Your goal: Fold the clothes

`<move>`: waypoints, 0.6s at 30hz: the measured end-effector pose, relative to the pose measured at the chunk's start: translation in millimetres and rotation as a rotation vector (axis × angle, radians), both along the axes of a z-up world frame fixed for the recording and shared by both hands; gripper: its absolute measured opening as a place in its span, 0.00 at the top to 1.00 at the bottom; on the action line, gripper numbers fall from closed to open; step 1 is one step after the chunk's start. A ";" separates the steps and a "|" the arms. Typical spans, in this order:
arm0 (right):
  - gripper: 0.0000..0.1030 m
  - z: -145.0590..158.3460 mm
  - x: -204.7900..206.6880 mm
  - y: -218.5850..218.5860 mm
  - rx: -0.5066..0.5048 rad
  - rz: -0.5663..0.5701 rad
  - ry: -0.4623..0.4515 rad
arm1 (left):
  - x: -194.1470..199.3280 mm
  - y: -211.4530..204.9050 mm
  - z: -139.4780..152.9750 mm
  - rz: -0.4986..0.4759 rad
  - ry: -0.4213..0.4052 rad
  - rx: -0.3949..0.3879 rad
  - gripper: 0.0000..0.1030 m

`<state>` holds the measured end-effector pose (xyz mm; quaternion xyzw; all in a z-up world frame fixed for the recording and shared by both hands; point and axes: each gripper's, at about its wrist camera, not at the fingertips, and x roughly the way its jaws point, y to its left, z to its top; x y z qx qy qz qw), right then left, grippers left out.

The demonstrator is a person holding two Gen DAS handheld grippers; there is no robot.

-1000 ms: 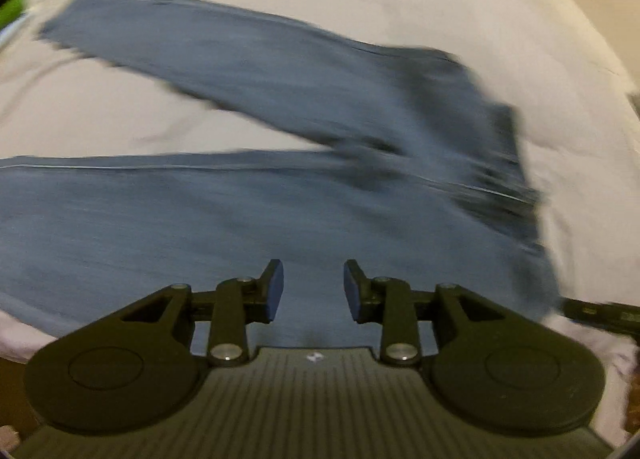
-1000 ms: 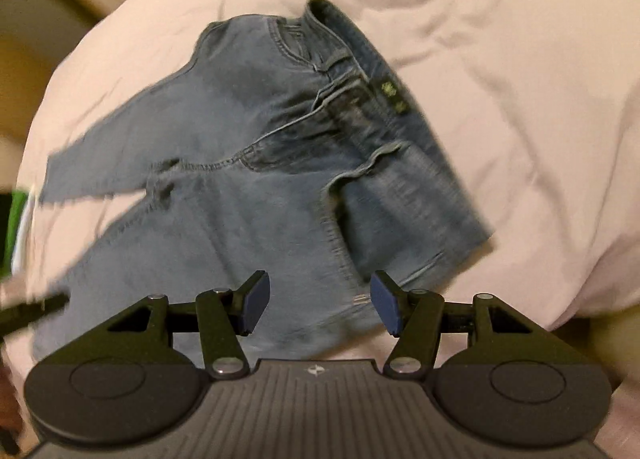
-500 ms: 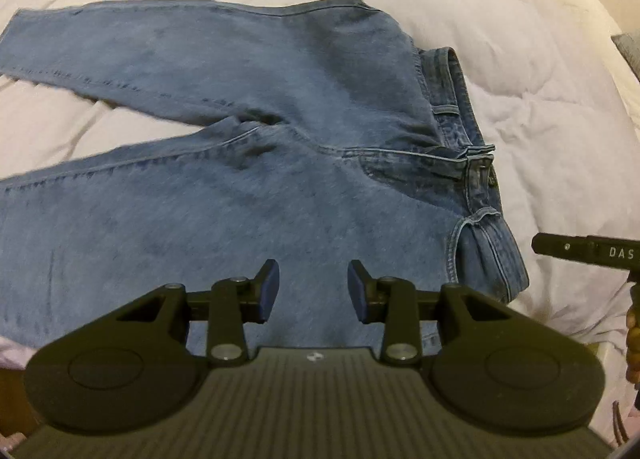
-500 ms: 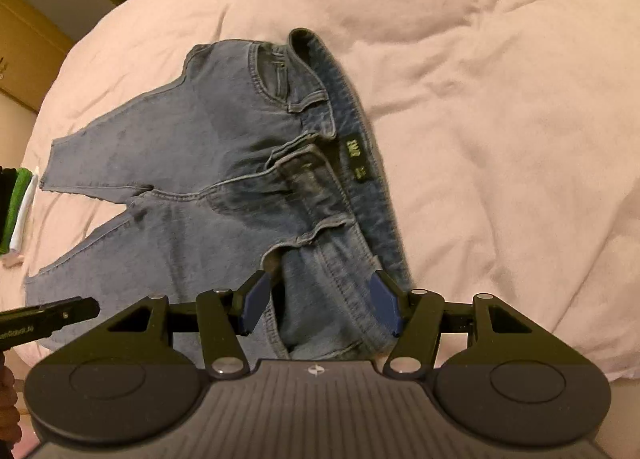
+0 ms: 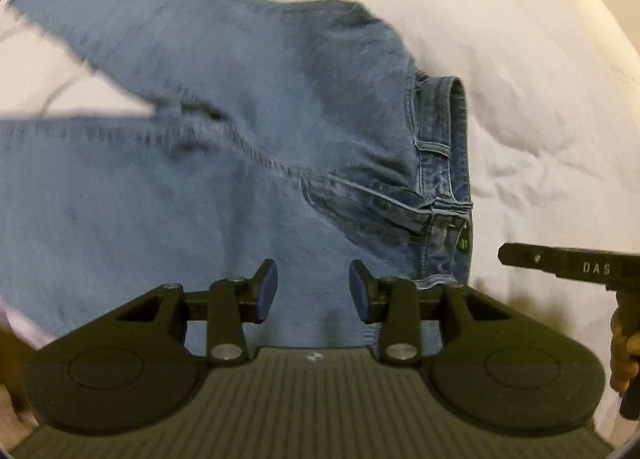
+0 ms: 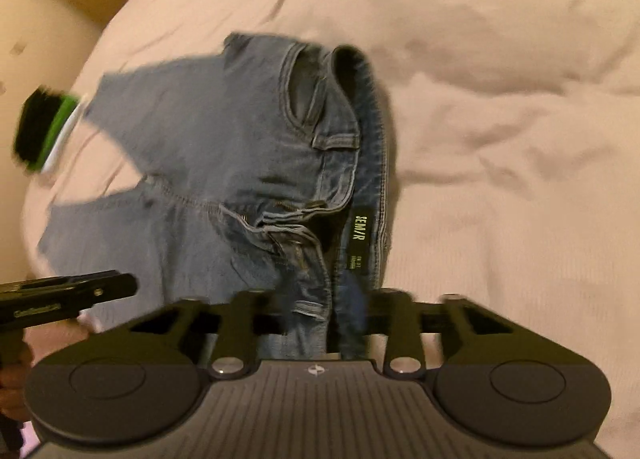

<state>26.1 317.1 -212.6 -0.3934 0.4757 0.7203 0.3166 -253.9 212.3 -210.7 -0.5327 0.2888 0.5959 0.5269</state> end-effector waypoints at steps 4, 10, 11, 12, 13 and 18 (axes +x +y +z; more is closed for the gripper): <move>0.72 -16.7 16.2 14.5 -0.010 0.133 0.085 | 31.6 -6.6 -15.9 0.101 -0.014 -0.023 0.65; 0.66 -45.3 2.5 30.7 0.003 0.268 0.187 | 40.1 -15.7 -36.3 0.236 0.013 -0.040 0.64; 0.64 -50.0 -4.3 32.0 0.011 0.297 0.200 | 38.4 -17.7 -39.0 0.257 0.018 -0.041 0.64; 0.64 -55.4 -12.0 32.5 0.016 0.328 0.207 | 36.7 -19.8 -41.8 0.278 0.024 -0.042 0.64; 0.64 -59.5 -19.8 30.7 0.026 0.364 0.209 | 34.9 -22.4 -43.6 0.297 0.030 -0.045 0.64; 0.95 -31.0 -41.7 2.4 0.183 0.562 0.196 | 24.1 -40.9 -45.1 0.379 0.050 -0.052 0.64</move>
